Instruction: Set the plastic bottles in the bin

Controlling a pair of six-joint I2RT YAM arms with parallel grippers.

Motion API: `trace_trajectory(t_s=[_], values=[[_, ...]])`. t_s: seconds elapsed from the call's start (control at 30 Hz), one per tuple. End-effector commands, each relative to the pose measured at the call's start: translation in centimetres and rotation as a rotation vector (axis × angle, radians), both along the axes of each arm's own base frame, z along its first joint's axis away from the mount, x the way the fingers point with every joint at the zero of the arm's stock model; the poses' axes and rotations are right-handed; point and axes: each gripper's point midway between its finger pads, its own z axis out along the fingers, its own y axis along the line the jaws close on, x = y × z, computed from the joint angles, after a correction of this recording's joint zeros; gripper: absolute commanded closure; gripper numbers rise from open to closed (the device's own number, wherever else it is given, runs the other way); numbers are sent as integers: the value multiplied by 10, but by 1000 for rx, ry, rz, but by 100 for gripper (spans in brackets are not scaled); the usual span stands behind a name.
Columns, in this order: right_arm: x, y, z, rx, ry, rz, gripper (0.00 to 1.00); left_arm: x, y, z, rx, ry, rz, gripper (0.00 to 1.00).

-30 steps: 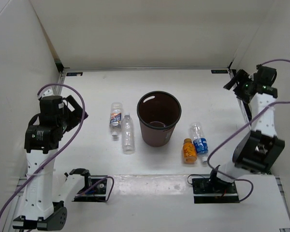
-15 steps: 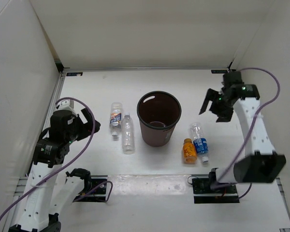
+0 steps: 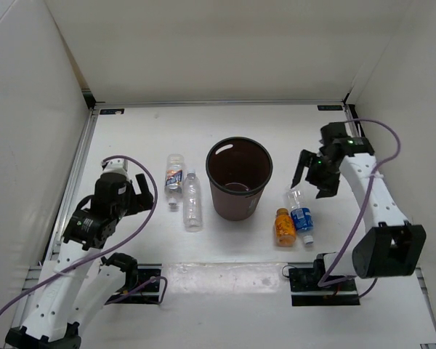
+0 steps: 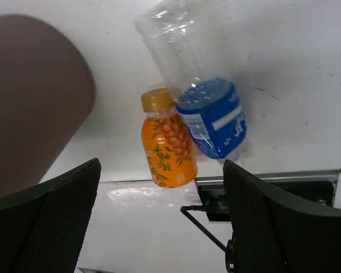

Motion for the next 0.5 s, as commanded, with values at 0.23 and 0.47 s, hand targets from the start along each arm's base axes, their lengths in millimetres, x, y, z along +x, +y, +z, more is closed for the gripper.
trace_trajectory(t_s=[0.23, 0.47], values=[[37, 36, -56, -4, 147, 115, 10, 6, 7, -11, 39, 24, 52, 0], [34, 36, -78, -30, 210, 114, 10, 7, 12, -18, 71, 38, 77, 0]])
